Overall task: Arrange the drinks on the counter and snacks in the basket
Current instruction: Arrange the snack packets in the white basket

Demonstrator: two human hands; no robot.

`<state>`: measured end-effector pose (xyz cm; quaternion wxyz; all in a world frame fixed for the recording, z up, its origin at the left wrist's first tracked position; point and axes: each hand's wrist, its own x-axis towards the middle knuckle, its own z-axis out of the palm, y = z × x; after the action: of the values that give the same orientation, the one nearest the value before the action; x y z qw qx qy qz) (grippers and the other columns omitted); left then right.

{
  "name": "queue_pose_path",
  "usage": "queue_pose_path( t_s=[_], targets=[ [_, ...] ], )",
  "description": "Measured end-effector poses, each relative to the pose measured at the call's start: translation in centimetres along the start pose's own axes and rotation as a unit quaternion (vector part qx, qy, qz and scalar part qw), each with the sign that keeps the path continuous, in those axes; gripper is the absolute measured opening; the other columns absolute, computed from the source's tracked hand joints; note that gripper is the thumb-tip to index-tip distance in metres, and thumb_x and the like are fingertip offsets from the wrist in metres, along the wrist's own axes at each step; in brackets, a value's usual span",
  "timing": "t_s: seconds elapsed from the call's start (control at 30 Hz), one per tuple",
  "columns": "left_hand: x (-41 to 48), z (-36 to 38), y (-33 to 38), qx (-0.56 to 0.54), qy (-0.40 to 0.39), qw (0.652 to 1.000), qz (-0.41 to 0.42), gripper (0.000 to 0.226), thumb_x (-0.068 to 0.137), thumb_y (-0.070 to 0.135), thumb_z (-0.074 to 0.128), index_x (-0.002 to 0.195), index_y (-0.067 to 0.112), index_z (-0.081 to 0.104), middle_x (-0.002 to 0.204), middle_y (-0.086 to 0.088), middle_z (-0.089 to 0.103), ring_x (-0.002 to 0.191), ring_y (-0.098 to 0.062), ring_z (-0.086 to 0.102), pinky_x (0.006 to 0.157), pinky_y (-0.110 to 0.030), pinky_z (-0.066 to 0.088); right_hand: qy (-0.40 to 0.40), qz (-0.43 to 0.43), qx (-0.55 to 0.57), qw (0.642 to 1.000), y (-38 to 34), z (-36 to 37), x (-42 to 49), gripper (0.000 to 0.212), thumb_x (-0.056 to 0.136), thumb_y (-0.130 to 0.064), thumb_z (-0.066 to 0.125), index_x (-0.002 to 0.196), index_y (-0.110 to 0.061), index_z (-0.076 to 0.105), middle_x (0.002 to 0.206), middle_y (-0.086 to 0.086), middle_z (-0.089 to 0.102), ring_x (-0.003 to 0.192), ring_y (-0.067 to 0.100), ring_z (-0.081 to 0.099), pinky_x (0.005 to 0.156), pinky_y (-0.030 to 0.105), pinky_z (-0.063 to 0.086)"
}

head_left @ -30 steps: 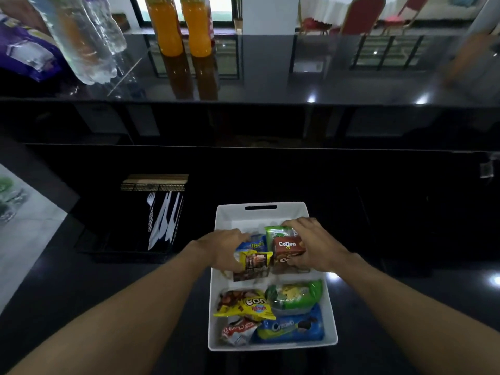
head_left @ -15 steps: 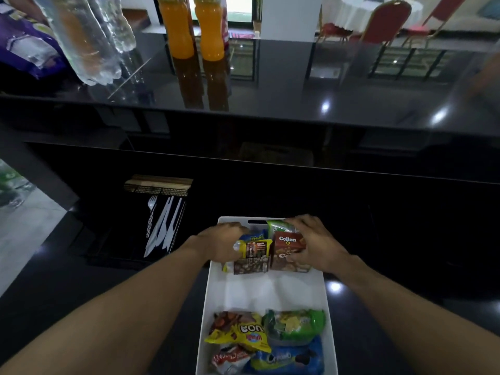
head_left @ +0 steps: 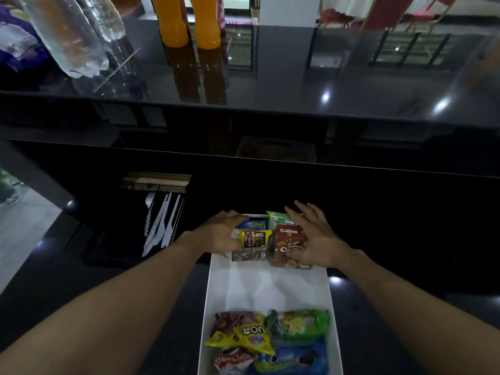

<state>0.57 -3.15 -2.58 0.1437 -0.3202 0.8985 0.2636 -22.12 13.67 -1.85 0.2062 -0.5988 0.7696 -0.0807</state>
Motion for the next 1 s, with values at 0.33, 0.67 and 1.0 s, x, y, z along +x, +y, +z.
queue_pose_path(
  t_s=[0.33, 0.67, 1.0],
  targets=[
    [-2.0, 0.0, 0.2, 0.008, 0.105, 0.992, 0.074, 0.063, 0.082, 0.031, 0.073, 0.137, 0.022, 0.044, 0.133, 0.002, 0.038, 0.12, -0.017, 0.039, 0.099, -0.036, 0.04, 0.023, -0.038, -0.012, 0.999, -0.1, 0.2, -1.2, 0.119, 0.073, -0.058, 0.081, 0.161, -0.032, 0.006, 0.168, -0.007, -0.006, 0.152, 0.017, -0.011, 0.124, 0.047, 0.012],
    [-3.3, 0.4, 1.5, 0.11, 0.167, 0.976, 0.082, 0.028, 0.088, 0.024, 0.068, 0.108, 0.025, 0.049, 0.109, 0.004, 0.053, 0.091, -0.024, 0.054, 0.075, -0.032, 0.038, 0.108, -0.042, -0.095, 0.989, -0.7, 0.2, -2.5, 0.088, 0.069, -0.064, 0.079, 0.14, -0.025, 0.044, 0.136, 0.002, 0.037, 0.131, 0.021, 0.033, 0.106, 0.037, 0.034],
    [-4.7, 0.0, 3.1, 0.174, 0.155, 0.97, 0.069, 0.025, 0.091, 0.033, 0.059, 0.115, 0.034, 0.063, 0.104, 0.004, 0.071, 0.094, -0.022, 0.067, 0.071, -0.031, 0.045, 0.137, -0.123, -0.084, 0.979, -0.7, 0.3, -4.5, 0.051, 0.068, -0.045, 0.086, 0.102, -0.021, 0.057, 0.11, 0.001, 0.055, 0.105, 0.022, 0.05, 0.086, 0.036, 0.039]
  ],
)
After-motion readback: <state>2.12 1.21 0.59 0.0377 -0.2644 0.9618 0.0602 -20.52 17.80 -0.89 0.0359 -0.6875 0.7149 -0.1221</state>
